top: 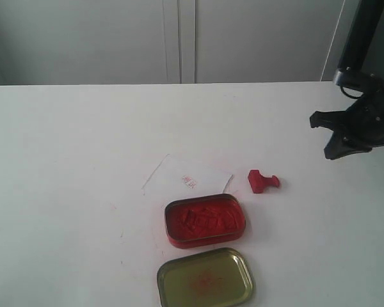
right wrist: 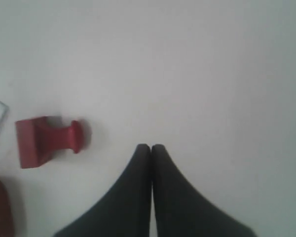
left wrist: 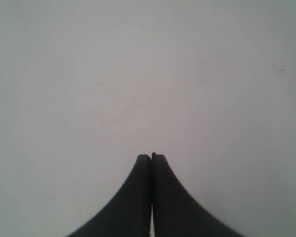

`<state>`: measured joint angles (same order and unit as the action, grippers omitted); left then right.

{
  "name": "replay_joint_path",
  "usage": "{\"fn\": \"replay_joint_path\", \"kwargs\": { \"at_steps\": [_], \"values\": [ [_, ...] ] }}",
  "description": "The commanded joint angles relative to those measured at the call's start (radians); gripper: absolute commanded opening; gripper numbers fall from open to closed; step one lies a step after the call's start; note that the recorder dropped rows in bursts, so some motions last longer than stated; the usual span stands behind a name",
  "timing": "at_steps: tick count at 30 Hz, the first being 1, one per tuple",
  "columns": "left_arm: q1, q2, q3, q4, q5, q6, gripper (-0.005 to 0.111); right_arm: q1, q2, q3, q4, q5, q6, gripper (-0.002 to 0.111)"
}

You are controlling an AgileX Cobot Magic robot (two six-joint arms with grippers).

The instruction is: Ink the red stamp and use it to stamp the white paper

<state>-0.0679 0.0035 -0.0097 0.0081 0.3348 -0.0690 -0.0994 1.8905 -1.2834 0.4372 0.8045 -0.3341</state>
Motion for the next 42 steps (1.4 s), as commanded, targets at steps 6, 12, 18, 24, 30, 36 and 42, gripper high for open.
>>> {"fn": "replay_joint_path", "kwargs": {
  "at_steps": [6,12,18,24,30,36,42],
  "values": [
    [0.001,-0.003,0.010,0.000,0.016,-0.002,0.000,0.000,-0.127,0.071,-0.162,-0.014,0.155,0.000],
    [0.001,-0.003,0.010,0.000,0.016,-0.002,0.000,0.000,-0.244,0.170,-0.174,-0.063,0.155,0.000],
    [0.001,-0.003,0.010,0.000,0.016,-0.002,0.000,0.000,-0.382,0.264,-0.181,-0.147,0.155,0.000],
    [0.001,-0.003,0.010,0.000,0.016,-0.002,0.000,0.000,-0.534,0.342,-0.241,-0.203,0.155,0.000],
    [0.001,-0.003,0.010,0.000,0.016,-0.002,0.000,0.000,-0.704,0.400,-0.313,-0.221,0.155,0.000],
    [0.001,-0.003,0.010,0.000,0.016,-0.002,0.000,0.000,-0.890,0.470,-0.406,-0.264,0.175,0.000],
    [0.001,-0.003,0.010,0.000,0.016,-0.002,0.000,0.000,-1.092,0.558,-0.437,-0.319,0.162,0.000]
  ]
}}
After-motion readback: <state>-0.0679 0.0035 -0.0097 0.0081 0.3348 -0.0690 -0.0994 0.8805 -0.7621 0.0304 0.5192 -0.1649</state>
